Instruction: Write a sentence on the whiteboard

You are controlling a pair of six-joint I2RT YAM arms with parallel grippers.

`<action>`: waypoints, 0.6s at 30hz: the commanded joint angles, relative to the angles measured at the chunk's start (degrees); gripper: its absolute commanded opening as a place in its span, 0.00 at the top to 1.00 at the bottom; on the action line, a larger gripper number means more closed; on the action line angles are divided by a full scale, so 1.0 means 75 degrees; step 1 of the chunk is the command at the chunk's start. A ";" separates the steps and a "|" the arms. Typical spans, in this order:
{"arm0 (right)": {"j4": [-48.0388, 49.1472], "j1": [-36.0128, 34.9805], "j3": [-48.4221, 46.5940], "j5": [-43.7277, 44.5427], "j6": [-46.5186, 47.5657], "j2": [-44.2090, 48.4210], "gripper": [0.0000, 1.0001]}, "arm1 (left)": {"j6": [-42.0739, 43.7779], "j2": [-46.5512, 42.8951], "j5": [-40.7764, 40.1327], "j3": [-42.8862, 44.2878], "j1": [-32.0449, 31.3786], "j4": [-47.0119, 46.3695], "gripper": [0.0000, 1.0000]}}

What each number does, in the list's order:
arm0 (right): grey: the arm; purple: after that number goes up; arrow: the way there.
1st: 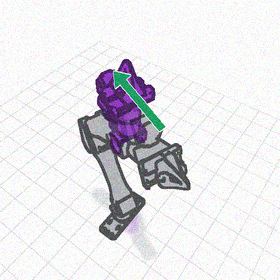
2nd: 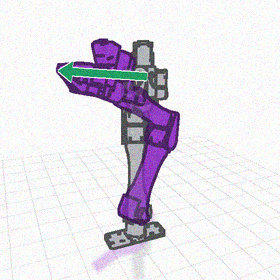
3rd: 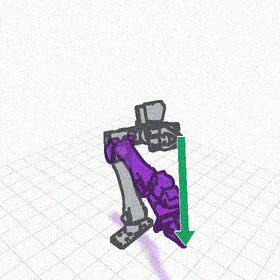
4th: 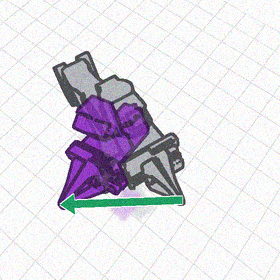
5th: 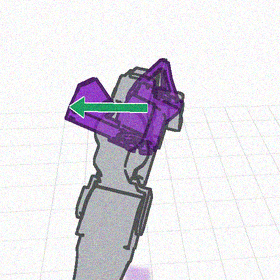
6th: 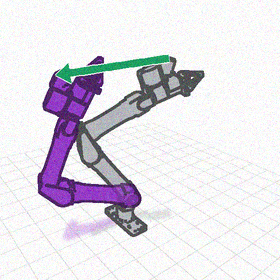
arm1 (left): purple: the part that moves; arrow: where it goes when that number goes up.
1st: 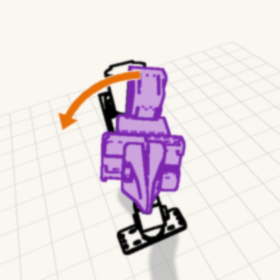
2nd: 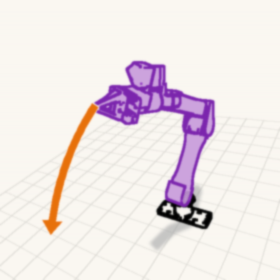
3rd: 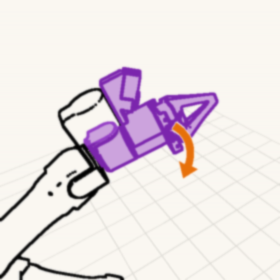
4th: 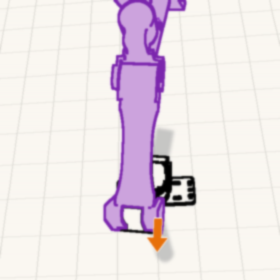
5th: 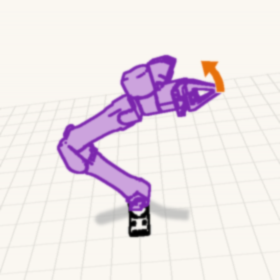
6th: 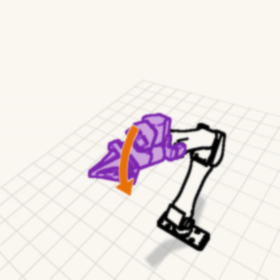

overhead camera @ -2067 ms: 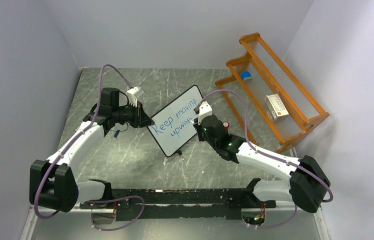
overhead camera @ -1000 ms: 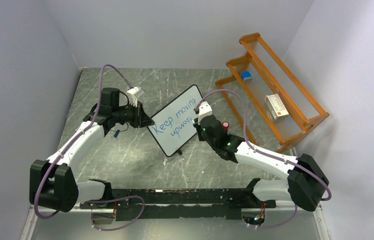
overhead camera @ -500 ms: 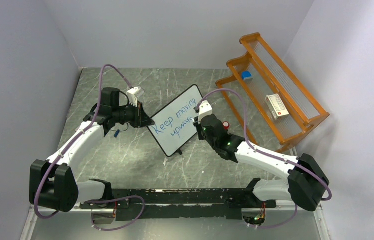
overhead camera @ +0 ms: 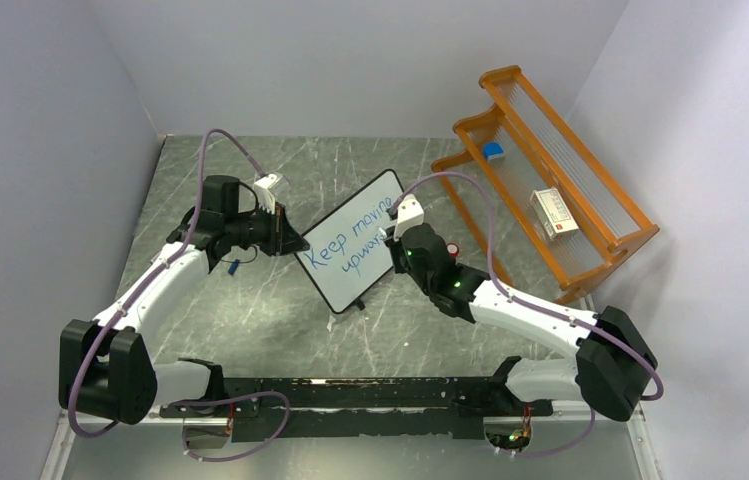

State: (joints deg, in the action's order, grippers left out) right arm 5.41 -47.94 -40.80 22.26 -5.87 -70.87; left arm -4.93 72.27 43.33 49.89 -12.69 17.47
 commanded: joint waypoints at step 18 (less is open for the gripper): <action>-0.0410 0.0040 0.0213 -0.0131 -0.0232 0.0065 1.00 | 0.0563 0.0307 -0.1241 -0.0171 -0.0007 0.0658 0.95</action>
State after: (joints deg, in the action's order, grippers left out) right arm 4.58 -47.94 -40.66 22.02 -6.42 -71.46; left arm -4.93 72.31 43.24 49.89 -12.69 17.47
